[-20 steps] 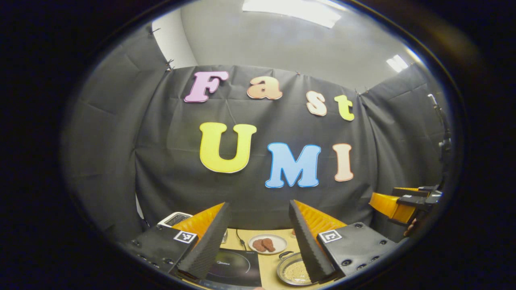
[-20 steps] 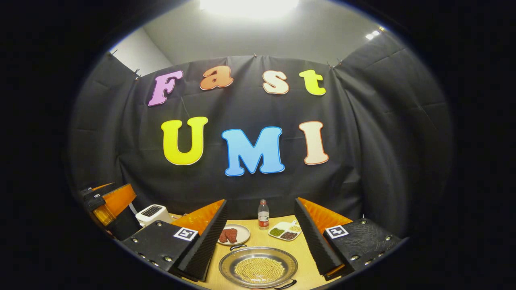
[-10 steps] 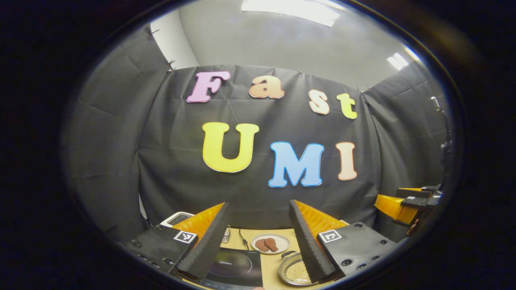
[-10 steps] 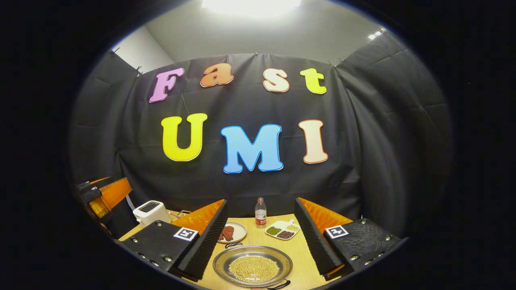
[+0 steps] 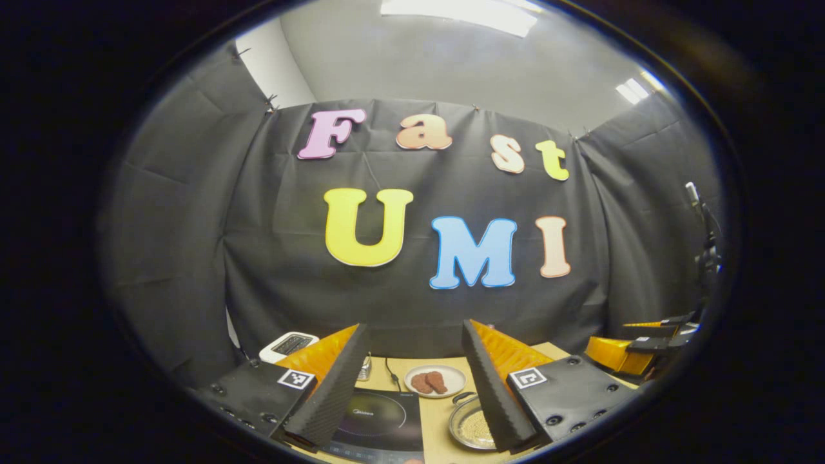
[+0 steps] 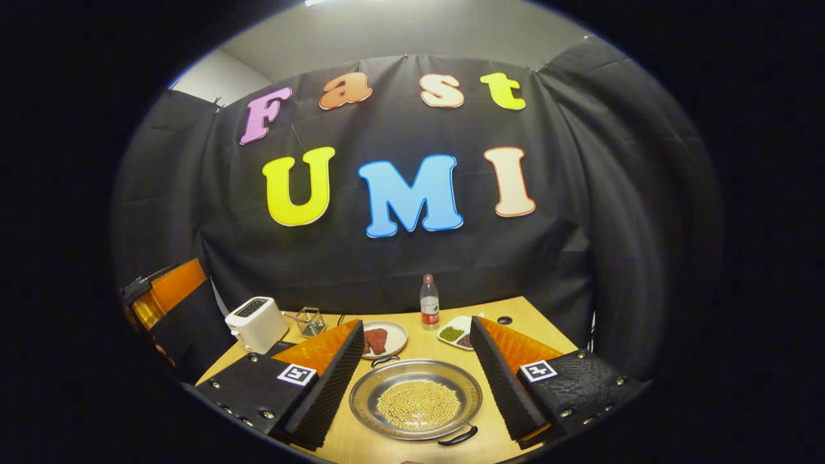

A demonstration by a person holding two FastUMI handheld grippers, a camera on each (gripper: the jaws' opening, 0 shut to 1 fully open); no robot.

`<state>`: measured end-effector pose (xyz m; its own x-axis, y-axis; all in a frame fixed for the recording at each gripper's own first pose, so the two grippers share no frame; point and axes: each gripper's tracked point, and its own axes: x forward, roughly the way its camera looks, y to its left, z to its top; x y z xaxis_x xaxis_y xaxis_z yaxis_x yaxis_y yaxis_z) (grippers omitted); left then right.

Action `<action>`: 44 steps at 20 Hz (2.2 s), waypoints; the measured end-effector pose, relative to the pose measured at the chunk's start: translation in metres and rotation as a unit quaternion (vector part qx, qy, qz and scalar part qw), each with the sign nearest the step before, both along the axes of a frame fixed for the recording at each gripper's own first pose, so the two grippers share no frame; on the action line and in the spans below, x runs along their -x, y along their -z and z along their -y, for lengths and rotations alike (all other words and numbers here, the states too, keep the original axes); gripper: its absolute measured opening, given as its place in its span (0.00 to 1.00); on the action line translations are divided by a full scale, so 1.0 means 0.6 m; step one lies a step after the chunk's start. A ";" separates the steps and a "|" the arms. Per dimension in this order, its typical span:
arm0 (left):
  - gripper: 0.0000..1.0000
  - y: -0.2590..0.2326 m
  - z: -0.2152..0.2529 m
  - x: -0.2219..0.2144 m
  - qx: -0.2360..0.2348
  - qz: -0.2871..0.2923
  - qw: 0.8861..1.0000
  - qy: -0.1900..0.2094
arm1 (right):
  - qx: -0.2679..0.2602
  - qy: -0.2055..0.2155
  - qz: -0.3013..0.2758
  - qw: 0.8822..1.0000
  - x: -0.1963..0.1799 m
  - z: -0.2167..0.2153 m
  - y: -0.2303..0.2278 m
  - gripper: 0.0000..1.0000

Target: First push the handle of the pot to place it horizontally, then grasp the pot with both hands and set it on the induction cooktop.

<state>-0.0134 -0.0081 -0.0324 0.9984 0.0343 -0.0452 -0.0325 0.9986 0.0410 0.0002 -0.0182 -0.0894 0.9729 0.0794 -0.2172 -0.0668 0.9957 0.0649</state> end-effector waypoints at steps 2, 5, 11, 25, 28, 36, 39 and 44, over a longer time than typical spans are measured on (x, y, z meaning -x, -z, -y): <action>0.94 0.010 -0.002 0.002 -0.001 -0.007 1.000 -0.002 | 0.000 -0.009 -0.031 0.999 0.003 -0.002 0.042 0.99; 0.94 0.022 -0.001 0.001 -0.002 -0.016 1.000 -0.005 | 0.014 -0.029 -0.081 0.996 0.011 -0.009 0.106 0.99; 0.94 0.044 0.011 -0.002 -0.012 -0.033 0.999 -0.005 | 0.033 -0.059 -0.176 0.982 0.035 -0.018 0.224 0.78; 0.95 0.092 0.021 -0.025 -0.015 -0.065 0.998 -0.003 | 0.022 -0.093 -0.352 0.931 0.109 -0.016 0.422 0.05; 0.95 0.093 0.021 -0.029 -0.018 -0.067 0.998 -0.003 | 0.027 -0.089 -0.378 0.921 0.122 -0.006 0.445 0.05; 0.95 0.095 0.026 -0.038 -0.025 -0.071 0.997 0.001 | 0.013 -0.070 -0.422 0.904 0.124 0.012 0.485 0.05; 0.94 0.093 0.021 -0.035 -0.030 -0.071 0.997 -0.001 | 0.013 -0.070 -0.431 0.900 0.124 0.015 0.492 0.05; 0.95 0.097 0.013 -0.031 -0.028 -0.074 0.997 -0.007 | 0.030 -0.061 -0.431 0.900 0.121 0.035 0.494 0.01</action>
